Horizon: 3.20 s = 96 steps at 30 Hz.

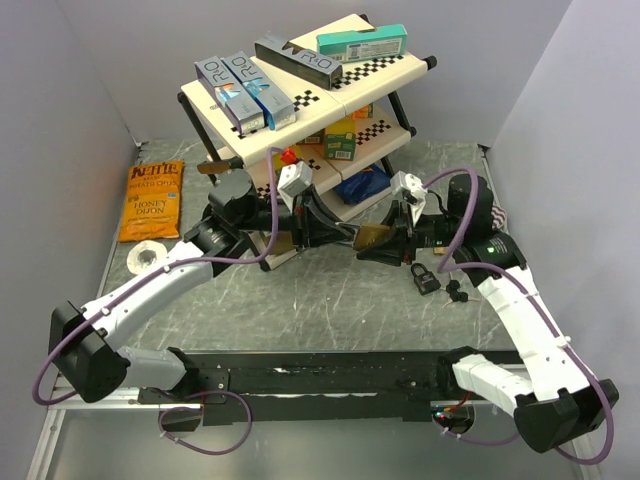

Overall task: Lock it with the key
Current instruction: Lock the lock.

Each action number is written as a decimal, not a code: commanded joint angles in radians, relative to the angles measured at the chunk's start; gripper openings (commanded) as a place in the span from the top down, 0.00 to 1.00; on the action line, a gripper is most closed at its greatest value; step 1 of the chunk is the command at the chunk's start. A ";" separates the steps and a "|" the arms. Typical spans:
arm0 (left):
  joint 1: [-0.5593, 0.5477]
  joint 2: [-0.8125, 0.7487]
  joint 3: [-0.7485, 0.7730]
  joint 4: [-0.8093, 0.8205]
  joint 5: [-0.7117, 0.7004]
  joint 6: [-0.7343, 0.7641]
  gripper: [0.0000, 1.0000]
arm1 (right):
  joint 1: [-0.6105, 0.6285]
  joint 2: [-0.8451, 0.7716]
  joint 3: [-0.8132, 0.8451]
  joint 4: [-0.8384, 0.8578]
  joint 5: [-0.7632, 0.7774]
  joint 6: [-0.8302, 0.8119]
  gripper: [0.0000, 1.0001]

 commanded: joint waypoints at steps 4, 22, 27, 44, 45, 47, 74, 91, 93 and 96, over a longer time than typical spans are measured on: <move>0.029 -0.032 0.098 -0.265 0.058 0.228 0.57 | -0.001 0.019 0.085 -0.032 -0.068 -0.008 1.00; 0.064 -0.004 0.138 -0.428 0.136 0.282 0.83 | 0.007 0.032 0.102 -0.037 -0.072 -0.045 1.00; 0.057 0.004 0.134 -0.380 0.157 0.245 0.99 | 0.027 0.035 0.099 -0.040 -0.066 -0.065 1.00; 0.001 0.027 0.103 -0.282 0.156 0.273 0.99 | 0.108 0.107 0.116 0.061 -0.129 0.018 1.00; 0.000 0.033 0.101 -0.277 0.157 0.273 0.99 | 0.114 0.114 0.116 0.067 -0.131 0.022 1.00; -0.011 0.042 0.109 -0.270 0.157 0.267 0.99 | 0.123 0.118 0.114 0.099 -0.127 0.031 1.00; 0.098 -0.052 0.100 -0.566 0.173 0.515 0.99 | -0.071 0.101 0.246 -0.481 0.027 -0.411 0.15; 0.106 -0.079 0.063 -0.440 0.180 0.420 0.99 | -0.110 0.147 0.237 -0.611 -0.002 -0.486 0.46; 0.106 -0.078 0.063 -0.432 0.180 0.412 0.99 | -0.108 0.152 0.240 -0.606 -0.009 -0.485 0.51; 0.106 -0.078 0.063 -0.418 0.176 0.400 0.99 | -0.104 0.155 0.238 -0.604 -0.012 -0.489 0.53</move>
